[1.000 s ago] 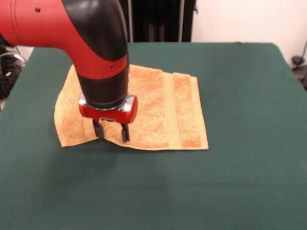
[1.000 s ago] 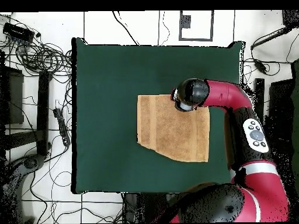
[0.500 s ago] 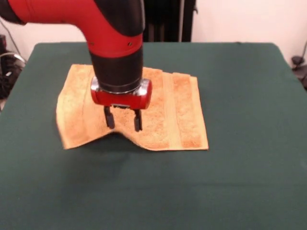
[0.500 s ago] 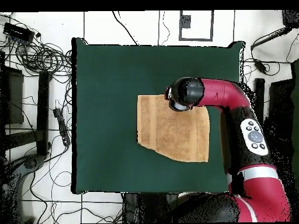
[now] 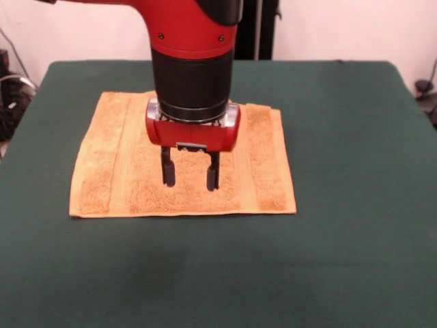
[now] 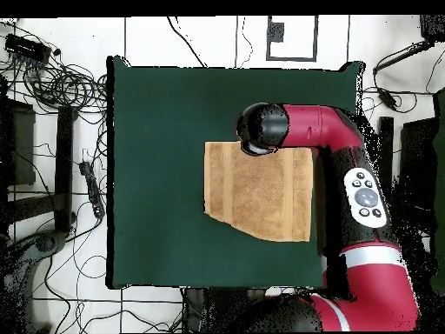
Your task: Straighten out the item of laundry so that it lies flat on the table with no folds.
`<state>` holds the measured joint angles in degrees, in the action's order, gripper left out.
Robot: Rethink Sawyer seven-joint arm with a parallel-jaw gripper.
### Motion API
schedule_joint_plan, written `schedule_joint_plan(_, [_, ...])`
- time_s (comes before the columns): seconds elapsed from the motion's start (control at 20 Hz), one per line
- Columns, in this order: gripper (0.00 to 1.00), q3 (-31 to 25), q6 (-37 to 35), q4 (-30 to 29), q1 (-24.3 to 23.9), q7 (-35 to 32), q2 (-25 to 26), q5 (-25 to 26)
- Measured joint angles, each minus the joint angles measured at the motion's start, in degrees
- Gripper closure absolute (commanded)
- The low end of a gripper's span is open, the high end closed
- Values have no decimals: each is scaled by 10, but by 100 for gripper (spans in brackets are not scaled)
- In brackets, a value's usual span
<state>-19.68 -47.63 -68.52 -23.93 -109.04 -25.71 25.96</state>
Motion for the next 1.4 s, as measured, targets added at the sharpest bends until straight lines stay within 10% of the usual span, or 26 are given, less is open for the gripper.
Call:
schedule_joint_plan(0.8, [0, 34, 56, -84, 1, 0, -75, -28])
schedule_joint_plan(1.4, [0, 84, 71, -246, 6, -49, -122, -186])
